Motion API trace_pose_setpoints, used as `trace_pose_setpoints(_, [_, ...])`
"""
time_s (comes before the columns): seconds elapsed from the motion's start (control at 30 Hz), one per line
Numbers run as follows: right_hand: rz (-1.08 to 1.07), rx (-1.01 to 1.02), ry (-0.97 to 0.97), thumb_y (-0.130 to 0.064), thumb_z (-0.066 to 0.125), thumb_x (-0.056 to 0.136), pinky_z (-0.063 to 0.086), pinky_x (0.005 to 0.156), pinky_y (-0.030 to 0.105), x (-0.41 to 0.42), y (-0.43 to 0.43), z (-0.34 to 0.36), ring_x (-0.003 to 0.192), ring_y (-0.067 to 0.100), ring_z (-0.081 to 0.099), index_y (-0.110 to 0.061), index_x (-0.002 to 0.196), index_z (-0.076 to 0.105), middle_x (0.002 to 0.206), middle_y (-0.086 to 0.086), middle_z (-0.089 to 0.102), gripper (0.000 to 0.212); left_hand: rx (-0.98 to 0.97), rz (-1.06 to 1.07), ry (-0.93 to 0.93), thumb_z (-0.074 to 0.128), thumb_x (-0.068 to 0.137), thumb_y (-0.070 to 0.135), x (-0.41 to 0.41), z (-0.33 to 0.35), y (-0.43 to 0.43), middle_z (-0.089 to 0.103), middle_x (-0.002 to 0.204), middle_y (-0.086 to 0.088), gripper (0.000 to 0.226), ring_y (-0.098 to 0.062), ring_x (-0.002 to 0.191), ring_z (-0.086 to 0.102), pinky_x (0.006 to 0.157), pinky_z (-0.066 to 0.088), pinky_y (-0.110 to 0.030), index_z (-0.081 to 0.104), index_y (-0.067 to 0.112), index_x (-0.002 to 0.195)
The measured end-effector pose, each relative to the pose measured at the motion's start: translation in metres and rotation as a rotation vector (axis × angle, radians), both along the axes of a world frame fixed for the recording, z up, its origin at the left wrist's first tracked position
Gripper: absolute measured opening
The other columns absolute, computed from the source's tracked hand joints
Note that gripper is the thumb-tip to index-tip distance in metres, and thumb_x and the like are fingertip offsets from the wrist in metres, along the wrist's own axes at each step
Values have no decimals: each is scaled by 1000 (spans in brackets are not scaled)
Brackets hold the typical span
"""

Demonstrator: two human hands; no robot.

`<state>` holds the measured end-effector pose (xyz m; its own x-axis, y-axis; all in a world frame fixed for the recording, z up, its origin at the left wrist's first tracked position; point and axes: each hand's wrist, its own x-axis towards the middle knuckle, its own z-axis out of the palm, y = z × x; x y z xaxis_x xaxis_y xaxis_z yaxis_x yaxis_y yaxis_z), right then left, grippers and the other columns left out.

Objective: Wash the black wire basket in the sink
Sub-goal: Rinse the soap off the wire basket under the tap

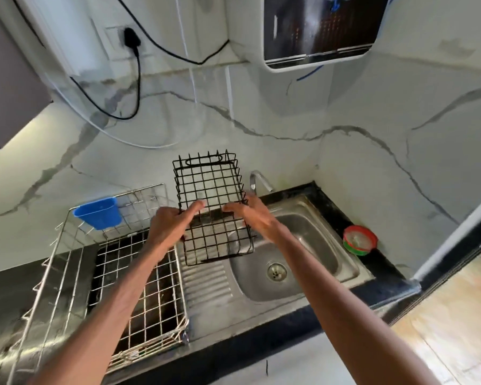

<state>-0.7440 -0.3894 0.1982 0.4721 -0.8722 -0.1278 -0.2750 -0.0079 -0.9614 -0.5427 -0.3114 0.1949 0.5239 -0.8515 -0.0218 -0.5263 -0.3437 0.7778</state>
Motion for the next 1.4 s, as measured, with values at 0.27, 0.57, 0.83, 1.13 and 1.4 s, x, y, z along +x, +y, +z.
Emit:
trace_pose_setpoints(0.27, [179,-25,137,-62,81,71,54,82,28,116,15,3,112,23,61,-2,147,41,136,12,59,104,132,51,144,68,75,77,115,19,53,71,92,-14,76,-25,83,69,80,64,-47,68,4,93])
trace_pose_setpoints(0.57, [284,150,291,-46,75,85,54,96,53,259,67,-82,121,46,54,3,136,47,142,35,45,77,377,25,412,65,95,50,241,-47,111,45,155,-19,23,-41,131,54,96,55,-54,70,32,109])
trace_pose_setpoints(0.83, [147,369,325,-38,78,83,48,95,43,303,74,-153,138,36,40,-3,156,16,161,20,22,103,468,79,472,74,90,41,271,-118,95,44,150,-25,89,-39,109,62,60,54,-36,29,1,155])
trace_pose_setpoints(1.13, [80,329,424,-35,80,83,36,116,49,323,61,-189,146,32,34,-11,158,21,164,16,23,98,531,75,452,68,96,41,280,-146,79,55,133,-19,78,-45,123,62,84,63,-48,34,-3,150])
trace_pose_setpoints(1.4, [78,293,445,-36,83,80,36,116,46,329,55,-197,145,32,37,-11,157,26,162,16,29,98,539,98,387,61,104,29,278,-141,81,27,71,6,46,-7,61,39,96,57,-44,29,21,71])
